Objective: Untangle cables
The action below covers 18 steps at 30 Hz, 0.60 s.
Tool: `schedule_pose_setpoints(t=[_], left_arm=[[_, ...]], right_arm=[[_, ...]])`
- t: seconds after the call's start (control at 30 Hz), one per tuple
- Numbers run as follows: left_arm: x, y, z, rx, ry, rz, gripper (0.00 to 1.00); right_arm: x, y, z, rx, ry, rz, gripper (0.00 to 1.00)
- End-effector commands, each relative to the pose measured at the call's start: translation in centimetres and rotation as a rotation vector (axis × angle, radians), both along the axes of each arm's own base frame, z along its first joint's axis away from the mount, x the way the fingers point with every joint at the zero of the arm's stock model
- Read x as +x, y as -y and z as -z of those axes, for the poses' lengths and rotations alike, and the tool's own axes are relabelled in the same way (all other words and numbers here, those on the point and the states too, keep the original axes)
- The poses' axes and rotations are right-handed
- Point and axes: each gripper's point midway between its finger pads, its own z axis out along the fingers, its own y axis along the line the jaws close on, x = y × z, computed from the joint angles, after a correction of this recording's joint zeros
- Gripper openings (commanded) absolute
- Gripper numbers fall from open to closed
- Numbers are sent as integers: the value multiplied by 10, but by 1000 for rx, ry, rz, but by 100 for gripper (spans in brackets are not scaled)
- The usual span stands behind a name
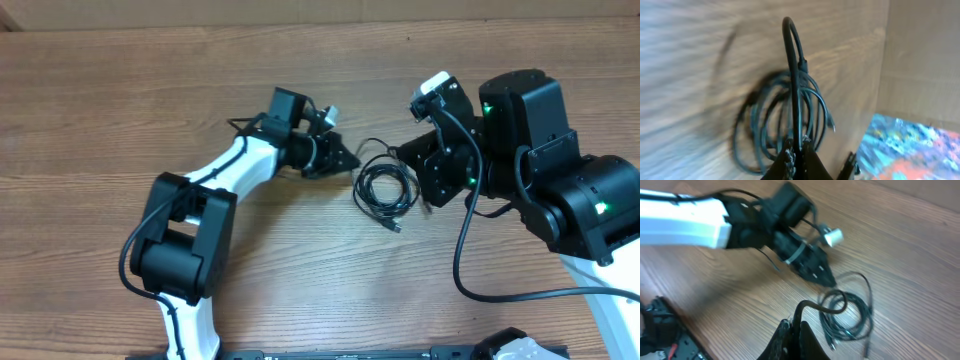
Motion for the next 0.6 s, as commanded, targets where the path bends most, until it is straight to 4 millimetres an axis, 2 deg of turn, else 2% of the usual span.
schedule_pose_setpoints(t=[0.0, 0.23, 0.4, 0.5, 0.53, 0.57], left_arm=[[24, -41, 10, 44, 32, -72, 4], [35, -100, 18, 83, 18, -138, 4], [33, -130, 23, 104, -2, -162, 4], [31, -138, 24, 113, -5, -160, 4], [30, -139, 25, 116, -6, -158, 4], [29, -139, 25, 118, -5, -153, 4]], right_arm=[[1, 10, -13, -22, 56, 45, 4], [5, 16, -12, -47, 67, 76, 4], [7, 19, -12, -59, 74, 90, 4], [16, 35, -11, -108, 93, 195, 4], [20, 44, -11, -130, 99, 251, 4], [27, 61, -12, -169, 115, 358, 4]])
